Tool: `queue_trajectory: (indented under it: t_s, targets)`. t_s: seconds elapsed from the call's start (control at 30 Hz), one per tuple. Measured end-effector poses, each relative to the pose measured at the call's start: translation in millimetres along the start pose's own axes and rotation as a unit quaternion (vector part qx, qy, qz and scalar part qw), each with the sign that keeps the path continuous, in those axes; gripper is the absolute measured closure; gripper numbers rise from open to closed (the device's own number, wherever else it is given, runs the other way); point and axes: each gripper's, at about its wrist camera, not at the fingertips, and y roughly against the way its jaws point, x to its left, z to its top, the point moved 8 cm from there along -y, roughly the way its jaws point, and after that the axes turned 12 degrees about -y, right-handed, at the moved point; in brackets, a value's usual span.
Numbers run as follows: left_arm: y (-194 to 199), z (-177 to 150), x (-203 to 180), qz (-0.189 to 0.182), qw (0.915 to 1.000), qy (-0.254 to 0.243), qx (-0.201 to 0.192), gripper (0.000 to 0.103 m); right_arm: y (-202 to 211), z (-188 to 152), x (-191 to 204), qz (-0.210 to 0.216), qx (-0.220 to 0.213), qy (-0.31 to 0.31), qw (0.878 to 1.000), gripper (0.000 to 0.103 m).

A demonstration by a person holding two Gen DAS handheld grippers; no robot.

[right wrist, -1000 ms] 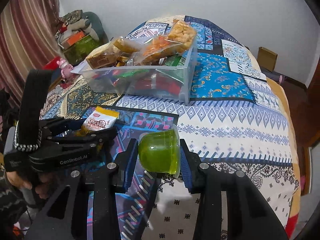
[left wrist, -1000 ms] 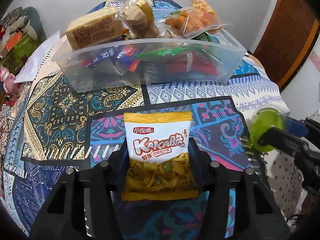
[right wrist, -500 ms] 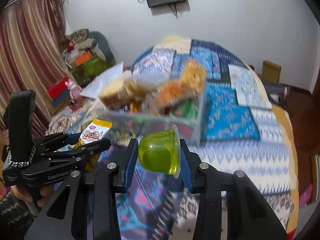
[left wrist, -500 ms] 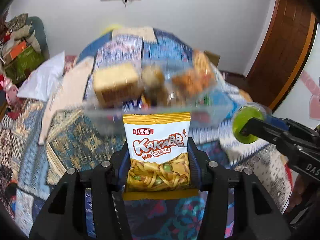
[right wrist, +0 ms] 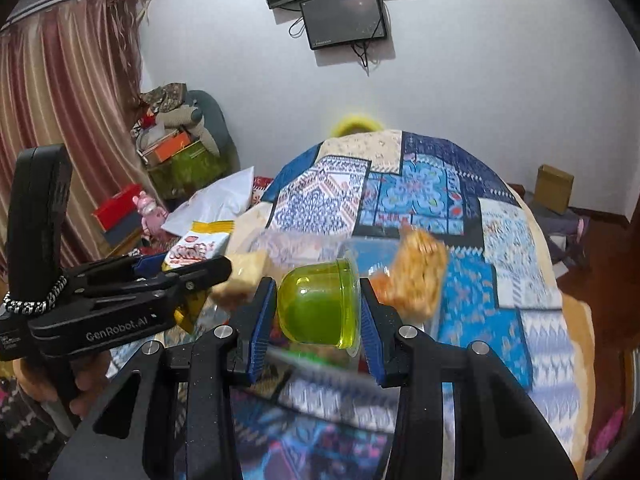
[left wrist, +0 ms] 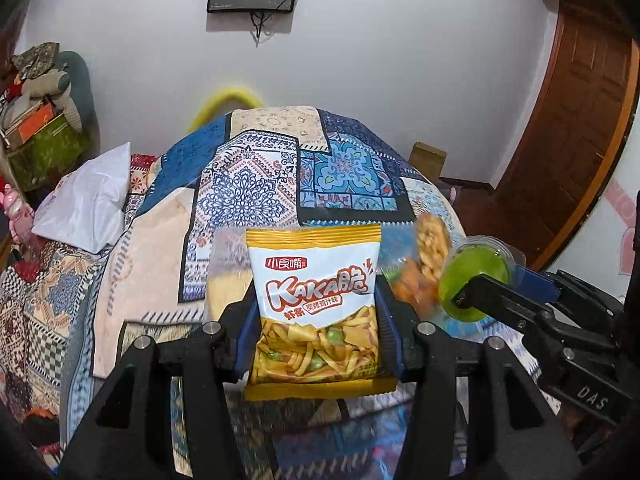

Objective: Organize snacks
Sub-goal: 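Drop the chip bag into the box with left tool while right drops jelly cup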

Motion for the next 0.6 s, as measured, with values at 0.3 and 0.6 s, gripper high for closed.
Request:
queue_trajectory:
  t_s: [0.3,0.6]
  targets:
    - [-60,12,13,-0.010,0.9991,0.011,0.039,0.051,-51,11,-8,0.008,0.024,-0.022,0.999,0.066]
    - [-53,6,10,-0.017,0.9992,0.014,0.032,0.036,-38,11,-7,0.009,0.016,-0.012,1.000,0.063]
